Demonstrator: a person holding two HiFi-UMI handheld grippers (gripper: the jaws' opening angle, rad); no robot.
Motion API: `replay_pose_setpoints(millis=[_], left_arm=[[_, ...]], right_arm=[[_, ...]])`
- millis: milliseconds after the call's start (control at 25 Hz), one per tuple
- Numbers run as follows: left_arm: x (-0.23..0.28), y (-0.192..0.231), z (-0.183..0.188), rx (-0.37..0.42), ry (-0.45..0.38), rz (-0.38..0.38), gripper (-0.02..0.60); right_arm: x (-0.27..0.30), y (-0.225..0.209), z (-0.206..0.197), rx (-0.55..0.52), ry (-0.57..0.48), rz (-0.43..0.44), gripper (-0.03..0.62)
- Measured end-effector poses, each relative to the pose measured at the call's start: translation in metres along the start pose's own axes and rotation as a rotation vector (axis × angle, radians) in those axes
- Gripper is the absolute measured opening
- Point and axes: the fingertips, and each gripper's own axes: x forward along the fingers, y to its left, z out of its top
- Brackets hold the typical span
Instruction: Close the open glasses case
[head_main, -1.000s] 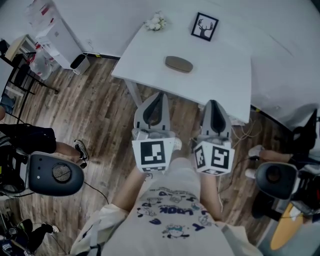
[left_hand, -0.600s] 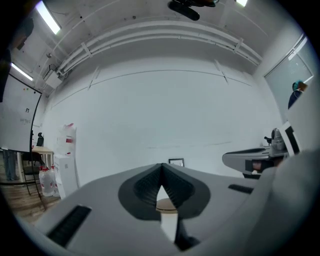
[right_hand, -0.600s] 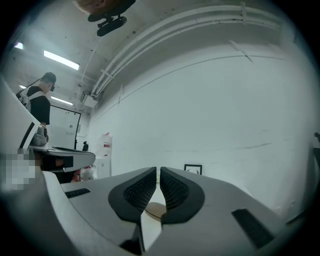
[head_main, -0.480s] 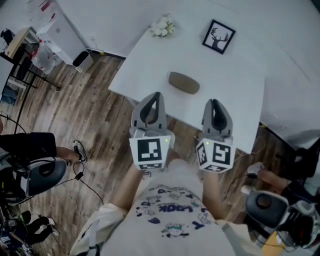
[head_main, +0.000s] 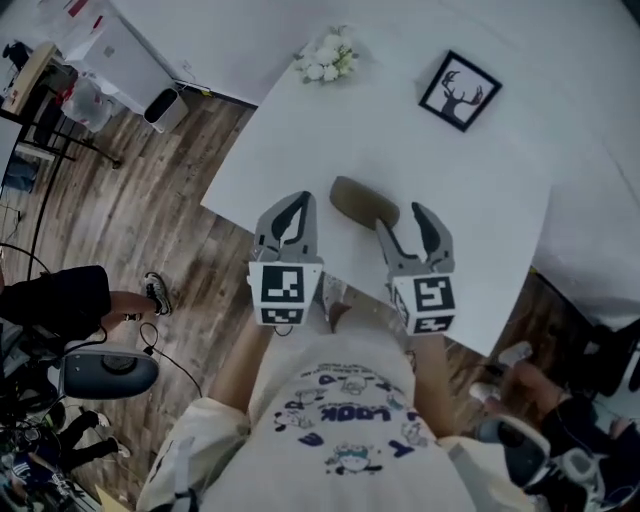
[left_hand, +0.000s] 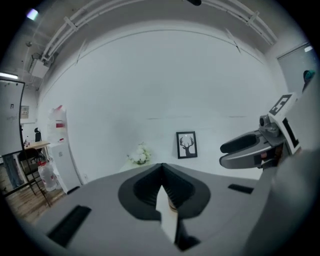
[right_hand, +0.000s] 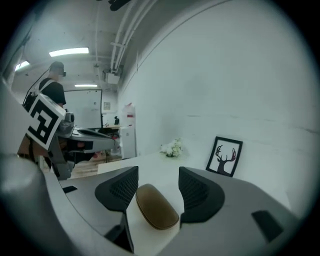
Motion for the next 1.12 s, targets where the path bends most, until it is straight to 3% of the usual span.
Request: replay_pose_setpoints(millis=[240,440,640,880,1040,1120], left_arm=[[0.042,0.02,-0.032,-0.034,0.087,-0.092,0.0],[0.079,0.031,-0.055,0.019,0.145,-0.213,0.0],[0.12,0.028,-0.073,0.076,0.141,-0.405,0.0],[0.145,0.02,-0.104,0.179,0.257,-0.664,0.006],[0.151,0.005,-0.124,0.302,0.328,-0.869,0.127],[0.152,-0.003,-0.134,0.393,0.365,-0.967,0.144]], right_arm=[[0.049,0.006,-0.039,-0.095,0.178,0.143,0.269],[0.077,0.019,-0.072,-0.198,0.342,0.236,0.31],[0.1,0.028,-0.102,-0.268,0.456,0.292,0.322],[0.11,0.033,-0.131,-0.408,0.624,0.331,0.336],[0.117,0.033,-0.145,-0.462,0.678,0.358,0.339],[0.118,0.031,-0.146,-0.451,0.691,0.374,0.339]])
